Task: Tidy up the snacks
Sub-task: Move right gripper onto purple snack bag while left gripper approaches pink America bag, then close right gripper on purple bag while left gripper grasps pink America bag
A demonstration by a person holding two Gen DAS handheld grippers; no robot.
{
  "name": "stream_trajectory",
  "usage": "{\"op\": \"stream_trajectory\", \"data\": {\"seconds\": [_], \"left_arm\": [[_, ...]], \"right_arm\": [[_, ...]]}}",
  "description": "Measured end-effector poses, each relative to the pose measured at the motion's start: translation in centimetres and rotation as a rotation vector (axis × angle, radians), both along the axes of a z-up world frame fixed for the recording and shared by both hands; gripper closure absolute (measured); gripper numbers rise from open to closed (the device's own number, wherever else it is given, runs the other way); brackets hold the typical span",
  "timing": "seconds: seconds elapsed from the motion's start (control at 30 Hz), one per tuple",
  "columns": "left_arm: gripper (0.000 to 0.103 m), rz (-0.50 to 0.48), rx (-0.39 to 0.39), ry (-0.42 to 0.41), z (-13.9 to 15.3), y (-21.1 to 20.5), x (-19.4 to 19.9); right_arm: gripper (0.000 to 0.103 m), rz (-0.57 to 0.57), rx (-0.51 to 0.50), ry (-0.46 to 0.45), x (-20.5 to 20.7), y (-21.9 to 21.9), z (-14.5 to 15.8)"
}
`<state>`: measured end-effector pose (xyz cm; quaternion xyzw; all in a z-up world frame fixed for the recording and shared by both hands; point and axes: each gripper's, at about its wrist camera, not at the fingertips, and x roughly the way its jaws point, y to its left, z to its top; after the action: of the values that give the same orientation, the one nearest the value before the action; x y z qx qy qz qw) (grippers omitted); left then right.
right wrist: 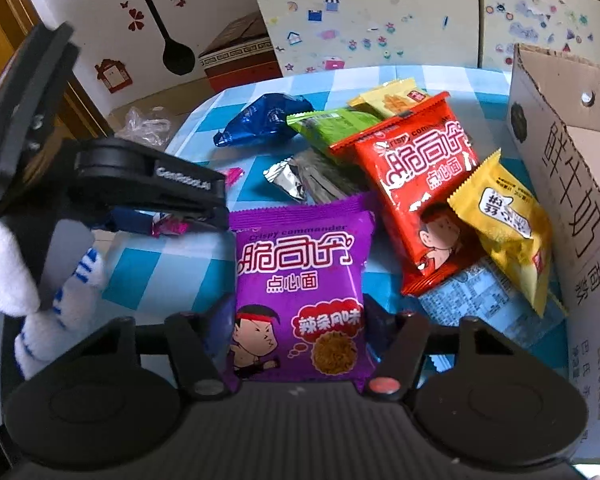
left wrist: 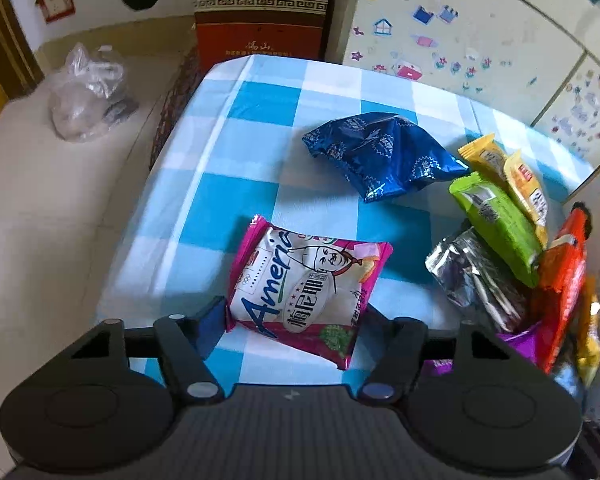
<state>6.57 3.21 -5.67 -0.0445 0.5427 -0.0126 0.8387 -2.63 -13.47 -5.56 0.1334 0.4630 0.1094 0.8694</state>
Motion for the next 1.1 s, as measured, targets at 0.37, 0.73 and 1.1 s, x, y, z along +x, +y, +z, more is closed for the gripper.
{"op": "stream_trajectory", "data": {"seconds": [0.37, 0.73, 1.1], "left_arm": [[0.046, 0.049, -0.037, -0.044, 0.9, 1.8, -3.6], [0.005, 0.010, -0.045, -0.148, 1.5, 0.7, -3.6], [0.001, -0.017, 0.025, -0.106, -0.8, -1.1, -0.5]], "right_arm": [[0.037, -0.008, 0.034, -0.054, -1.4, -0.5, 2.0], [0.037, -0.066, 0.062, -0.045, -1.8, -2.2, 2.7], [0.037, -0.099, 0.084, -0.017, -1.2, -2.6, 2.1]]}}
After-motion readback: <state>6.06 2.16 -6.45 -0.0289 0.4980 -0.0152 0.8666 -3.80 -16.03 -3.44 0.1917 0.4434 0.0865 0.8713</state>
